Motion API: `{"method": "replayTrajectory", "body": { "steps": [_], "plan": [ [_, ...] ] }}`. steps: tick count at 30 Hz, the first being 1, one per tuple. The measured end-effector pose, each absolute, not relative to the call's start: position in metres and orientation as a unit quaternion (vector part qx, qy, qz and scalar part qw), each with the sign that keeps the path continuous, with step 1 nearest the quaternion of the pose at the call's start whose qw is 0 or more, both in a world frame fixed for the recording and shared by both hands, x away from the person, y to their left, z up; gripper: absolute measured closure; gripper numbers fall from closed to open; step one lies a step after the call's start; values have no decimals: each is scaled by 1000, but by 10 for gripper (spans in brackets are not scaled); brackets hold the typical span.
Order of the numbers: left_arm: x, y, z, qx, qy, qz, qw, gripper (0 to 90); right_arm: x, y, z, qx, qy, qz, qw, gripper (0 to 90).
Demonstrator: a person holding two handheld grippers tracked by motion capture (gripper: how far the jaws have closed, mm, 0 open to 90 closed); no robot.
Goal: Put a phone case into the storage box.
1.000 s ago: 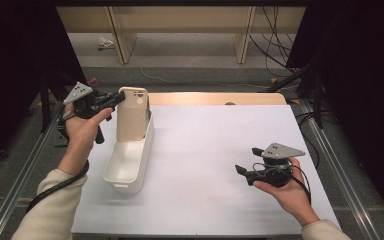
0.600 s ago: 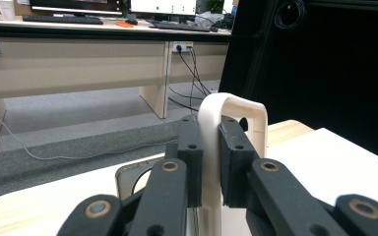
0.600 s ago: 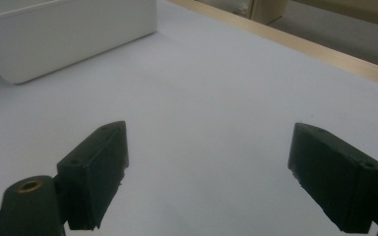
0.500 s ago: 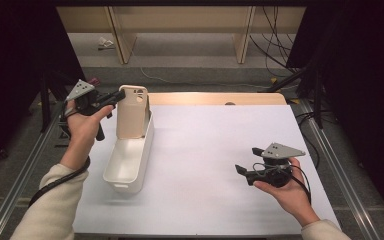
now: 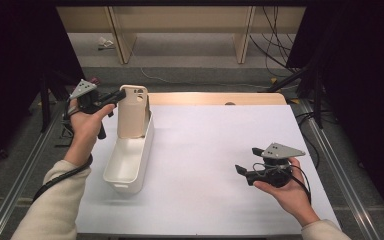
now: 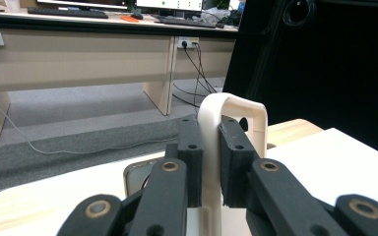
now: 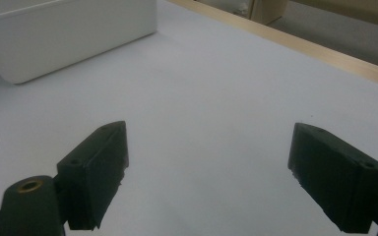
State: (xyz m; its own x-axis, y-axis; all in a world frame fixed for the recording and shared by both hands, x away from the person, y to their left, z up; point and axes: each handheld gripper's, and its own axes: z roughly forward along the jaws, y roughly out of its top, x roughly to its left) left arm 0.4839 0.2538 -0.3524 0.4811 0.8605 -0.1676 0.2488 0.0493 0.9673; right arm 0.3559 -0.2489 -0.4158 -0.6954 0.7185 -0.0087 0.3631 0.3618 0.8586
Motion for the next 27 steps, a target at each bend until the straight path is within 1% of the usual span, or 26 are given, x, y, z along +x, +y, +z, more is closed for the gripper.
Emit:
{"method": "replayTrajectory", "body": {
  "steps": [27],
  "plan": [
    [497,252,-369,638,447,256,572,812,356,-249,-416,337,802,453,195,162]
  ]
}}
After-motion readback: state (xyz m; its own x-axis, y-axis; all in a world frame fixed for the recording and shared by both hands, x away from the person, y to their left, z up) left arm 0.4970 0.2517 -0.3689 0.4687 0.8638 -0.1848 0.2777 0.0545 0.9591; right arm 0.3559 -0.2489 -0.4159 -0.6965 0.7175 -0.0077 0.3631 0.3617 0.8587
